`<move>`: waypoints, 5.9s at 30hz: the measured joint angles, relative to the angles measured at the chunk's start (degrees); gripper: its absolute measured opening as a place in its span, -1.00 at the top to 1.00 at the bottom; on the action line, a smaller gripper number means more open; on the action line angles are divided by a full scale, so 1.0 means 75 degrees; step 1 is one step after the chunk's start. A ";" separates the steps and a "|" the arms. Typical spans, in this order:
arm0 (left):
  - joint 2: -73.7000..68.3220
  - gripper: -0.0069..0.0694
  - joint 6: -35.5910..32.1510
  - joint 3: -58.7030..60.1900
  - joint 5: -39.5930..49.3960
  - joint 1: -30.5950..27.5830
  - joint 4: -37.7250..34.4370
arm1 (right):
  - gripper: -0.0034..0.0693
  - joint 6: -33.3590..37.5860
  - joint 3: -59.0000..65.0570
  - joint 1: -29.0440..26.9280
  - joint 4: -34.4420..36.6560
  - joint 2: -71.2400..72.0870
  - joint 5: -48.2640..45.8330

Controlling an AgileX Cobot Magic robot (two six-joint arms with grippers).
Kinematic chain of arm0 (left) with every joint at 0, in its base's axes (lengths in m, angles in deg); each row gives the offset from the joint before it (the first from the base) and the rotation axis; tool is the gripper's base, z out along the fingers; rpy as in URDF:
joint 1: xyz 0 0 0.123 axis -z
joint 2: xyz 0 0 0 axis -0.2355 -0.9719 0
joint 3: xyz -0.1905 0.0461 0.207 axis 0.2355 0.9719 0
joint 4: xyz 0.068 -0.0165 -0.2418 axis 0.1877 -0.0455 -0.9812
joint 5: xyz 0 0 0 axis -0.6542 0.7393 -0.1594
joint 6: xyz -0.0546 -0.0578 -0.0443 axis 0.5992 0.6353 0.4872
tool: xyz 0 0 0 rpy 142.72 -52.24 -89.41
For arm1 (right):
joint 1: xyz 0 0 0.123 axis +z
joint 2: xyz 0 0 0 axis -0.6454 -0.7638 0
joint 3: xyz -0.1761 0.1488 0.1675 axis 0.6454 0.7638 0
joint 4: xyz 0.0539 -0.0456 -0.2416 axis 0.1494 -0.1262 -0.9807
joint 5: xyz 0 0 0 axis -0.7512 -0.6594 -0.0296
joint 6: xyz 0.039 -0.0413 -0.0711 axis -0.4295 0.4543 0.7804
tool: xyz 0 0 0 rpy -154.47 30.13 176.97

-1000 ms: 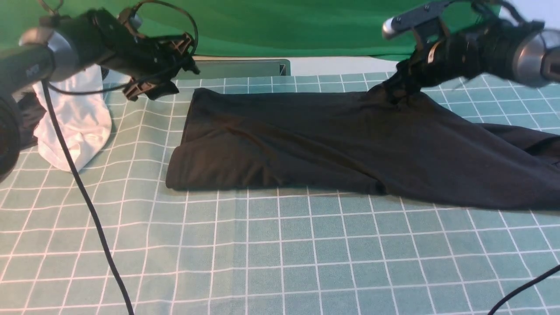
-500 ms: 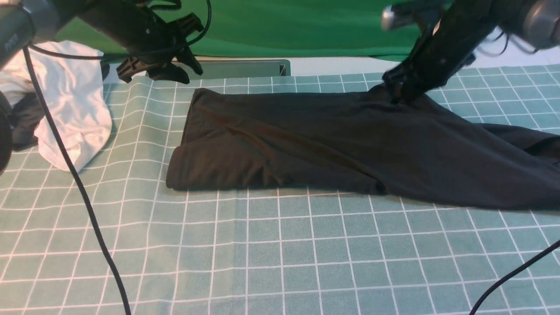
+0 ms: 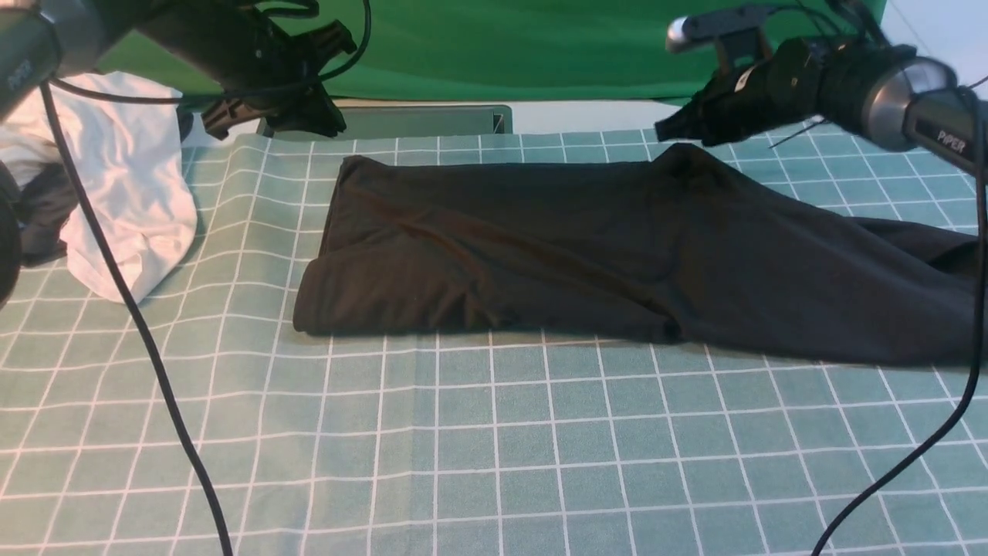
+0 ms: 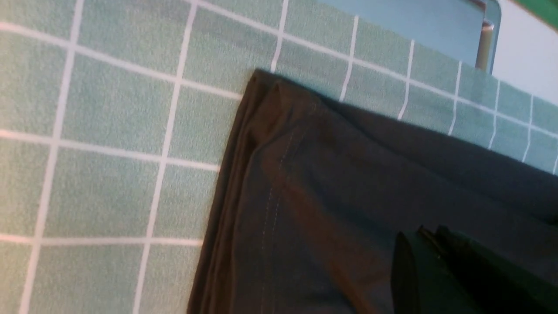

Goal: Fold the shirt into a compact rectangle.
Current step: 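Pull the folded dark garment lengthwise by its ends to straighten it flat on the table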

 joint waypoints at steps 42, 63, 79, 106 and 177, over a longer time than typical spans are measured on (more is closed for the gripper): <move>0.1138 -0.46 -0.0617 0.4500 -0.0345 0.0181 -0.0398 | 0.84 0.0492 0.4026 -0.0800 0.0028 0.4884 -0.5379; 0.1384 0.76 -0.1031 0.4500 -0.0556 0.0066 0.0168 | 0.62 0.0198 0.6310 -0.3723 0.0050 0.5501 -0.3845; 0.1384 0.76 -0.0955 0.4500 -0.0562 0.0066 0.0224 | -0.28 0.0436 0.5981 -0.3880 0.0152 0.3893 -0.1676; 0.1384 0.76 -0.0914 0.4500 -0.0573 0.0066 0.0246 | 0.45 0.1092 0.5317 -0.3000 -0.0520 0.2877 -0.1690; 0.1390 0.76 -0.0830 0.4500 -0.0688 0.0066 0.0277 | 0.77 0.1713 0.2471 -0.2765 -0.0757 0.2205 -0.3724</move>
